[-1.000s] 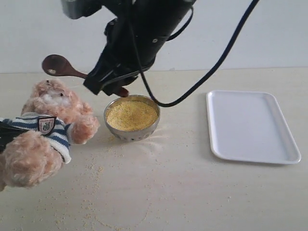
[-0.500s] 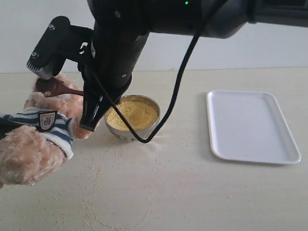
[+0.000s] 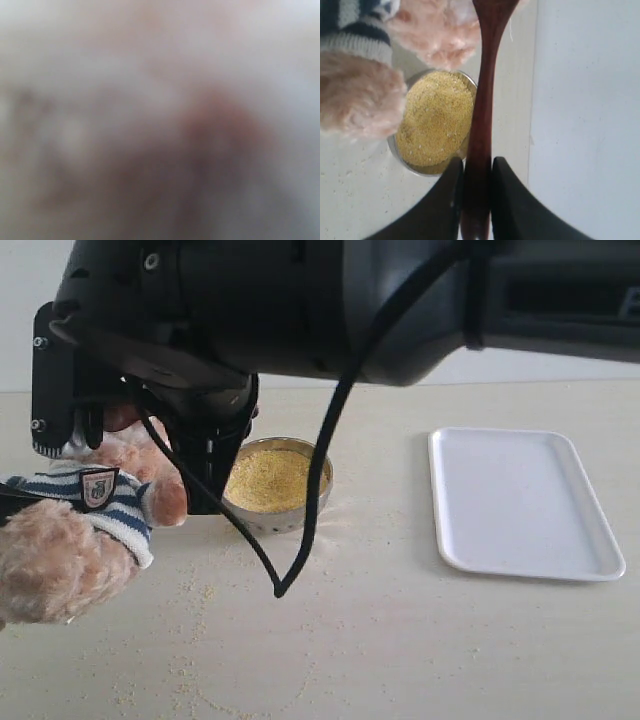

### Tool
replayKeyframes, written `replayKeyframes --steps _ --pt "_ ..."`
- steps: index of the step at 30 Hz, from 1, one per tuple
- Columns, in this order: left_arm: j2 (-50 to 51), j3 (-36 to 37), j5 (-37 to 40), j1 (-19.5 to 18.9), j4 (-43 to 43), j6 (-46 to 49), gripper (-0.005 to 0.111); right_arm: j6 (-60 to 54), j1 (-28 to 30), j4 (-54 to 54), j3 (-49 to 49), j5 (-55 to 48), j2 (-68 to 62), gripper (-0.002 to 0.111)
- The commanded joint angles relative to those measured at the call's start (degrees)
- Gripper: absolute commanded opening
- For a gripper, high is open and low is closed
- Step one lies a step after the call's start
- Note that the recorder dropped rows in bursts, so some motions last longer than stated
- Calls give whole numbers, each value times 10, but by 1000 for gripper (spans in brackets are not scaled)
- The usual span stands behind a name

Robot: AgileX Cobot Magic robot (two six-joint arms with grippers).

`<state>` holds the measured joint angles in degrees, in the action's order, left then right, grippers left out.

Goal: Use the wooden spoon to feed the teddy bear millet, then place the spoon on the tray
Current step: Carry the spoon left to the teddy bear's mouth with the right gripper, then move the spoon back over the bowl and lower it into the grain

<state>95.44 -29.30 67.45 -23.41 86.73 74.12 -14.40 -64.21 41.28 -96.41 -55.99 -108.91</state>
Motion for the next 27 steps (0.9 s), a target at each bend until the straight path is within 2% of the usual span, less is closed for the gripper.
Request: replayKeyframes --steps 1,17,24,27 --pt "-1 1 18 2 9 6 5 16 -3 14 -2 -36 4 0" --pt "-1 1 18 2 18 31 5 52 26 -26 -2 -12 13 0" --pt "-1 1 18 2 24 35 5 71 71 -48 -2 -25 53 0" --pt "-1 1 10 2 35 64 5 67 107 -94 -2 -26 73 0"
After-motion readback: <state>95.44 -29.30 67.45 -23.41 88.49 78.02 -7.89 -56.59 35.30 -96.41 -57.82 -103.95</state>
